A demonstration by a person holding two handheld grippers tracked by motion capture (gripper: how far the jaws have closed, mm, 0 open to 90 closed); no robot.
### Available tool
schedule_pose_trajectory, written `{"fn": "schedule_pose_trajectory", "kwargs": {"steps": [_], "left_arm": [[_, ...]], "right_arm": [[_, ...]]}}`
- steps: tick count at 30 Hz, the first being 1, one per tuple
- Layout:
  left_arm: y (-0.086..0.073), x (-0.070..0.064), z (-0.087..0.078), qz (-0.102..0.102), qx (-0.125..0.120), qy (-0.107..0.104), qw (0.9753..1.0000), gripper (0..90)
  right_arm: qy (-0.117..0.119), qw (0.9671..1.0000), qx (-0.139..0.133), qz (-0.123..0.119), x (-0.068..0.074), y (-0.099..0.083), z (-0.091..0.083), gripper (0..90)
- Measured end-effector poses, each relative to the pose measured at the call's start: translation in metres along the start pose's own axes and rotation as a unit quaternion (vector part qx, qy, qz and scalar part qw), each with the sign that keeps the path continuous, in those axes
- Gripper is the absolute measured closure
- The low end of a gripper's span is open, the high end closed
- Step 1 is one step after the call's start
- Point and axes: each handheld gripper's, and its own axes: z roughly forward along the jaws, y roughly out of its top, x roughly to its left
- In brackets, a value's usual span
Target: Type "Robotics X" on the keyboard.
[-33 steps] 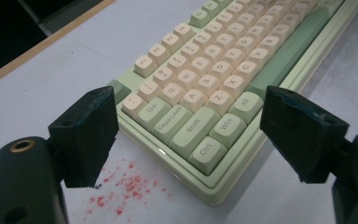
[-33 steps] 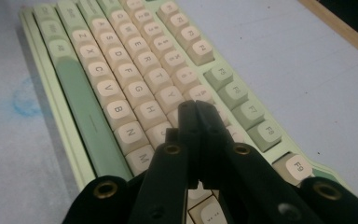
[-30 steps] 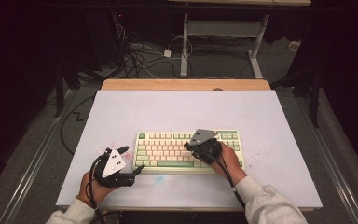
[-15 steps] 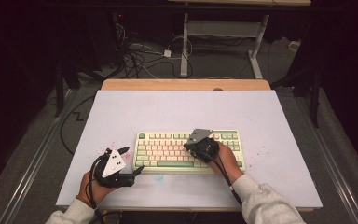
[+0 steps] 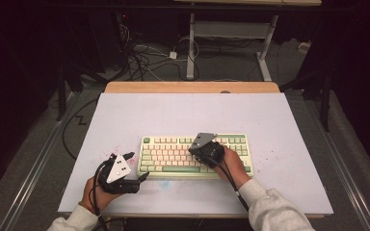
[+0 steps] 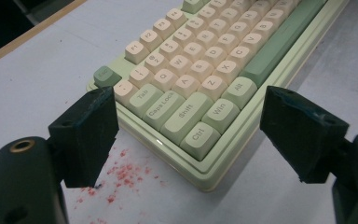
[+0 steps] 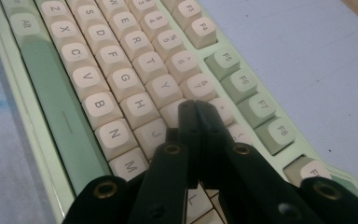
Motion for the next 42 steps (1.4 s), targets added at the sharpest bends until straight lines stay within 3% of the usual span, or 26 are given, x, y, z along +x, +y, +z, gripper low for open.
{"fn": "schedule_pose_trajectory", "kwargs": {"steps": [8,14,20,24,31,42], "left_arm": [[0.001,0.000,0.001,0.002,0.003,0.001,1.0000,18.6],[0.002,-0.002,0.002,0.004,0.003,0.002,1.0000,18.6],[0.003,-0.001,0.003,0.004,0.003,0.004,1.0000,18.6],[0.003,-0.001,0.003,0.003,0.003,0.005,1.0000,18.6],[0.004,0.000,0.002,0.002,0.000,0.005,1.0000,18.6],[0.005,0.001,-0.002,-0.004,-0.009,-0.005,0.9999,18.6]], "right_arm": [[-0.009,0.9985,-0.053,0.015,-0.003,-0.002,-0.020,90.0],[-0.020,0.9951,-0.091,0.033,-0.007,-0.010,-0.035,77.9],[-0.042,0.9902,-0.126,0.044,-0.008,-0.017,-0.046,58.1],[-0.049,0.9883,-0.136,0.048,-0.009,-0.022,-0.051,43.4],[-0.053,0.9859,-0.152,0.048,-0.008,-0.026,-0.059,27.8],[-0.057,0.9829,-0.169,0.046,-0.006,-0.036,-0.083,23.9]]}}
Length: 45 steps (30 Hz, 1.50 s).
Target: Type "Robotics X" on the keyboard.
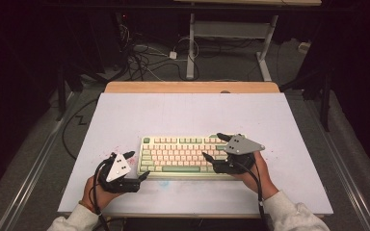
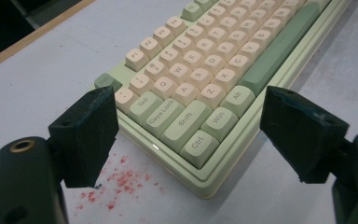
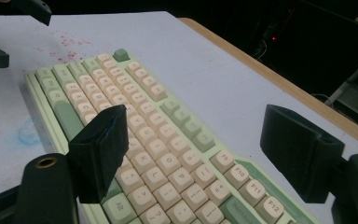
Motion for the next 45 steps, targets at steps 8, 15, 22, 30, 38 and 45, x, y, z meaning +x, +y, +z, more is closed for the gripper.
{"fn": "schedule_pose_trajectory", "kwargs": {"steps": [8,15,22,30,38,45], "left_arm": [[0.002,0.000,0.000,-0.004,0.001,-0.005,1.0000,21.3],[0.004,0.002,0.000,-0.005,-0.002,-0.034,0.9994,38.3],[0.009,0.006,-0.001,-0.015,-0.003,-0.052,0.9985,70.5],[0.021,0.008,0.009,-0.029,0.010,-0.077,0.9966,87.7],[0.035,0.004,0.029,-0.019,0.037,-0.097,0.9945,87.7],[0.042,0.000,0.040,-0.008,0.048,-0.097,0.9941,87.7]], "right_arm": [[0.004,0.9999,-0.009,0.006,-0.003,-0.009,-0.016,22.7],[-0.005,1.0000,-0.008,0.001,-0.005,-0.016,-0.026,23.1],[-0.011,0.9999,-0.007,0.001,-0.007,-0.022,-0.033,23.5],[-0.017,0.9998,-0.005,0.003,-0.011,-0.027,-0.042,23.5],[-0.021,0.9998,0.004,0.005,-0.013,-0.032,-0.045,23.7],[-0.022,0.9997,0.005,0.004,-0.013,-0.034,-0.047,23.7]]}}
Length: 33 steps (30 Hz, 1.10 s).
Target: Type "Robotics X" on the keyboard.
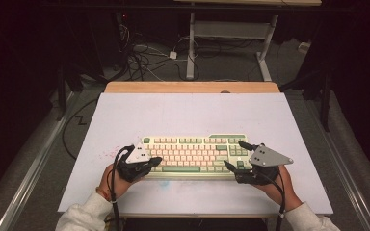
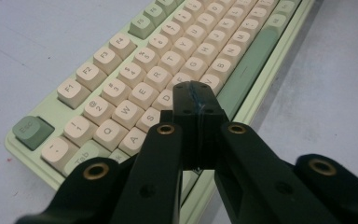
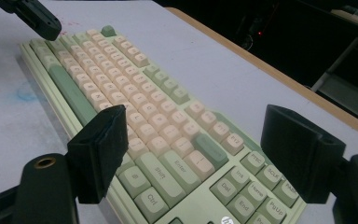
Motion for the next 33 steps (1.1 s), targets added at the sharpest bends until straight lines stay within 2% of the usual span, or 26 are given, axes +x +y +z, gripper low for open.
{"fn": "schedule_pose_trajectory", "kwargs": {"steps": [7,21,33], "left_arm": [[0.007,0.001,0.009,0.002,0.006,0.004,1.0000,87.7],[0.017,-0.003,0.027,0.017,0.025,-0.008,0.9995,87.7],[0.016,-0.004,0.039,0.022,0.049,-0.010,0.9985,87.7]], "right_arm": [[0.006,1.0000,0.004,-0.004,0.002,-0.001,0.002,24.0],[0.009,0.9999,0.008,-0.007,0.002,-0.002,0.004,24.2],[0.010,0.9999,0.010,-0.009,0.002,-0.002,0.005,24.2]]}}
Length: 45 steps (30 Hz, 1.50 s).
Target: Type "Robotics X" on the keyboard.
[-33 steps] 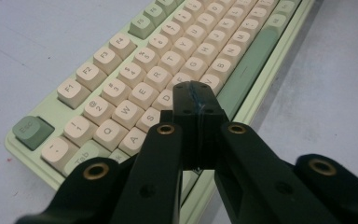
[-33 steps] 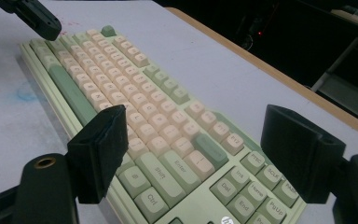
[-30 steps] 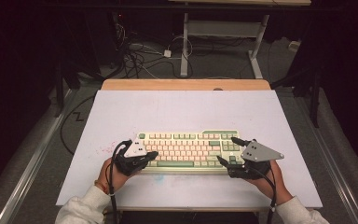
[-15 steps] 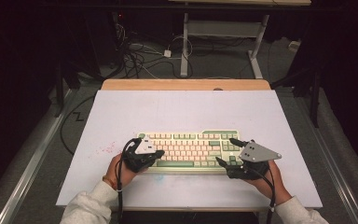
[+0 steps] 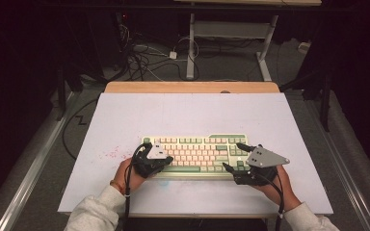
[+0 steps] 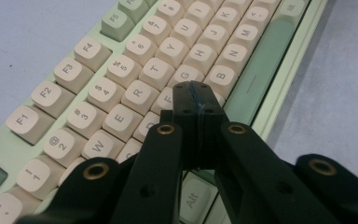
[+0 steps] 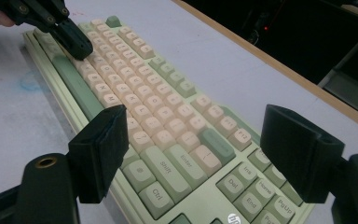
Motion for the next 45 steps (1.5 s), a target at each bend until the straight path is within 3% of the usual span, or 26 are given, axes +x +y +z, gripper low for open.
{"fn": "schedule_pose_trajectory", "kwargs": {"steps": [10,24,45], "left_arm": [[0.000,0.000,0.002,0.004,0.011,-0.002,0.9999,87.7],[0.000,0.001,-0.012,0.004,-0.028,0.020,0.9994,87.6],[-0.007,0.011,-0.034,-0.010,-0.047,0.042,0.9980,87.6]], "right_arm": [[0.000,1.0000,0.004,-0.002,0.000,0.000,0.001,24.3],[0.000,1.0000,0.003,-0.003,0.001,0.000,0.000,24.3],[-0.001,1.0000,-0.001,-0.004,0.001,0.001,-0.002,24.2]]}}
